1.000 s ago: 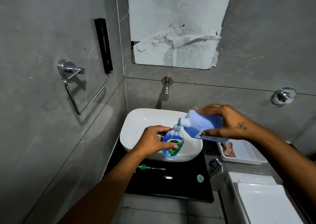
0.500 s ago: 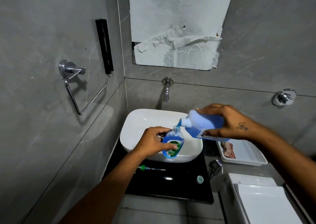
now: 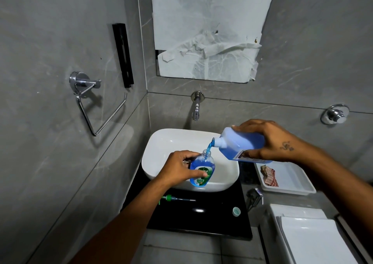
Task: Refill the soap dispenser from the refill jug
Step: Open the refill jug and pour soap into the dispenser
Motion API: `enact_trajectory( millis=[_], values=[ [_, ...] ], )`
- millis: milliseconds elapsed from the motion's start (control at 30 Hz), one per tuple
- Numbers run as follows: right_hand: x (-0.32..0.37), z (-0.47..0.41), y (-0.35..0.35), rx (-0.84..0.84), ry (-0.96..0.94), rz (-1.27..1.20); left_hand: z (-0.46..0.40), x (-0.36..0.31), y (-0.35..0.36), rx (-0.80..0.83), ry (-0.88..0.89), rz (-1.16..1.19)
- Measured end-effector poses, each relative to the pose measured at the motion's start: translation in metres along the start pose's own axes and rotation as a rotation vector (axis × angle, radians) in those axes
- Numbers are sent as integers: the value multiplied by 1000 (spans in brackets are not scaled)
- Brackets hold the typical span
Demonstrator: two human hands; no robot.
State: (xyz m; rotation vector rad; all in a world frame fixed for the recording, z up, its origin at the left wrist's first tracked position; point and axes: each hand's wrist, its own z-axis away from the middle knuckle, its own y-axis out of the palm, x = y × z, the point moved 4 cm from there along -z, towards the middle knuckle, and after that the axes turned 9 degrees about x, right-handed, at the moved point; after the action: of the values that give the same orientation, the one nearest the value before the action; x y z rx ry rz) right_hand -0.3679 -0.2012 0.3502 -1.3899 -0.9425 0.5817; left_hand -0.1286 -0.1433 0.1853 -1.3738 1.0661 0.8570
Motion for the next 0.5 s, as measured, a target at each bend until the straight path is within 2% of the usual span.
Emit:
enact_trajectory(
  millis=[500],
  values=[
    [-3,1,-3,3,0,16,-1,7,3,5,-12,-12]
  ],
)
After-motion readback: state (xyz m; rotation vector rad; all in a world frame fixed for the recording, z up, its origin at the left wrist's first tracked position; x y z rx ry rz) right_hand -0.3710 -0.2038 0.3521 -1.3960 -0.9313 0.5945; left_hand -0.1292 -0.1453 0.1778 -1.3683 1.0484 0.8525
